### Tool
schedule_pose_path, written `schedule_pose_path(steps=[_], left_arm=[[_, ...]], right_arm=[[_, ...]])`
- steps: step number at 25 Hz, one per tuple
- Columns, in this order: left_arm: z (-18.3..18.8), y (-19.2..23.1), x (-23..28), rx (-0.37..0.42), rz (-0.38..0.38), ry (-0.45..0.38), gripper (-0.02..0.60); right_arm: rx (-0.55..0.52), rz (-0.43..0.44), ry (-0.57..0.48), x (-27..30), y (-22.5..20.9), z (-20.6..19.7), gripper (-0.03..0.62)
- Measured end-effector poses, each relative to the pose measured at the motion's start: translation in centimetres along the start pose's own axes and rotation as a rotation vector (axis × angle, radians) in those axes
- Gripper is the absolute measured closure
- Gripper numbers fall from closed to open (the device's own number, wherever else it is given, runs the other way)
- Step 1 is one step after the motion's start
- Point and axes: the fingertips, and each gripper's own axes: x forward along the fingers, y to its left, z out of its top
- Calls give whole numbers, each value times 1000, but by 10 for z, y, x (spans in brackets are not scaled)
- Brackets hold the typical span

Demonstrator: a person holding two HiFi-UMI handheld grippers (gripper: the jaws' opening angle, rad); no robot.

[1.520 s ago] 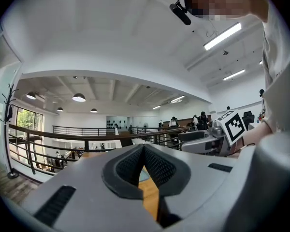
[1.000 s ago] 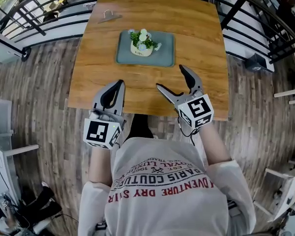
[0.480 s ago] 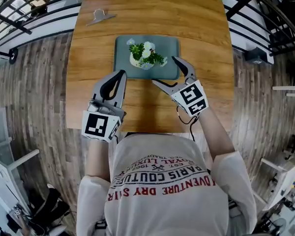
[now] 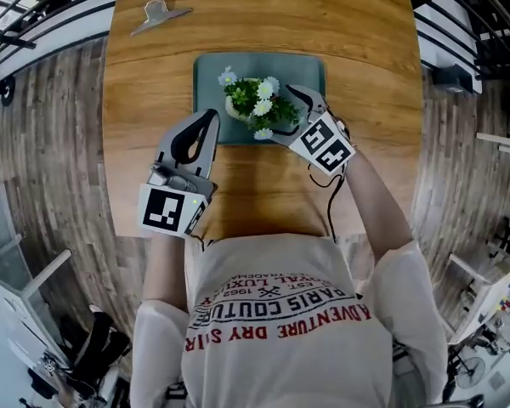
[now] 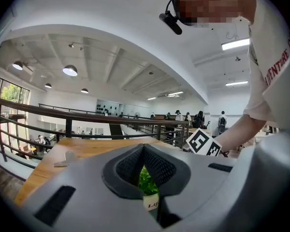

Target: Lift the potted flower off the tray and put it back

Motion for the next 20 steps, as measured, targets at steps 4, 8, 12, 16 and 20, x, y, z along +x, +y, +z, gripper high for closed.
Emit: schedule_pose_path(steps=[4,8,12,16,20], left_arm=[[-14,6,12,-14,-14,18,569],[-25,10,19,-26,-21,38,569],[-35,16,22,-31,-17,48,569],[-42,21,22,-41,-13,55,569],[-44,23,21,-39,-7,61,569]], right_arm=[[8,32,24,20,-4,-14,134],[-27,65,-11,33,-3,-6,131],[-35,91,-3,46,-1,-8,131],[-61,85,15,54,-1,-13,131],[-48,77,-21,53,-1,-11,131]])
